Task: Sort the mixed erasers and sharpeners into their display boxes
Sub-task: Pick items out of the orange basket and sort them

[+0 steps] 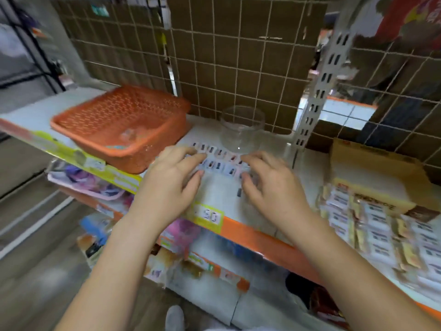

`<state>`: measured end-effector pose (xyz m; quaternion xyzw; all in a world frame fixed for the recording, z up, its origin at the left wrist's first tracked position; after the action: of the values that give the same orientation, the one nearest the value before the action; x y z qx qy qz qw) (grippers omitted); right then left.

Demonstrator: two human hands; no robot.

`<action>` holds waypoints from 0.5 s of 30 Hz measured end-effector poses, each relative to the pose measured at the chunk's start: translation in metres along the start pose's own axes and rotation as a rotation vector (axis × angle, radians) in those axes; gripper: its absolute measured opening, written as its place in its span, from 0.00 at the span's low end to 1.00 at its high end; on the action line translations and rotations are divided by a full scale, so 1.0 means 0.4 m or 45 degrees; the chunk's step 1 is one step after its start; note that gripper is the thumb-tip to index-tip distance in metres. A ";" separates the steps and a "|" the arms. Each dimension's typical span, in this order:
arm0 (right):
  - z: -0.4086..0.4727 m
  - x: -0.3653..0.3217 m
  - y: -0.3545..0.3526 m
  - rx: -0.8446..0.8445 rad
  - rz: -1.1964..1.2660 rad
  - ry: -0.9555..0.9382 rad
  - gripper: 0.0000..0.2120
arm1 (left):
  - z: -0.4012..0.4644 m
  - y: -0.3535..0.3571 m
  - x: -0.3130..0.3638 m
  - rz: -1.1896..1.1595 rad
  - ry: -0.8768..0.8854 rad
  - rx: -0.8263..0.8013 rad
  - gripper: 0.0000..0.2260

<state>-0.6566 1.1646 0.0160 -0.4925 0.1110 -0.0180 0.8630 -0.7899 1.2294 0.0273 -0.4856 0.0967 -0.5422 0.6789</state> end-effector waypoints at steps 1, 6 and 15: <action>0.031 -0.033 0.025 -0.013 0.016 -0.022 0.16 | -0.002 -0.028 -0.045 0.015 -0.018 0.009 0.16; 0.197 -0.191 0.132 0.000 0.051 -0.109 0.16 | 0.007 -0.166 -0.276 0.086 -0.062 0.075 0.16; 0.462 -0.349 0.335 -0.383 -0.014 -0.107 0.16 | 0.101 -0.221 -0.636 -0.070 -0.353 -0.224 0.16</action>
<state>-0.7645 1.4097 0.0164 -0.6170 0.0735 0.0148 0.7834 -0.9202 1.4683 0.0148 -0.6159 0.0359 -0.4776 0.6255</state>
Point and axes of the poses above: each hand's wrist, its own z-axis towards the middle knuckle, its own y-axis out of the palm, x = y × z, the point moved 9 cm from there along z, towards the middle knuckle, and after that the axes turned 10 degrees about -z, right-handed, at the moved point
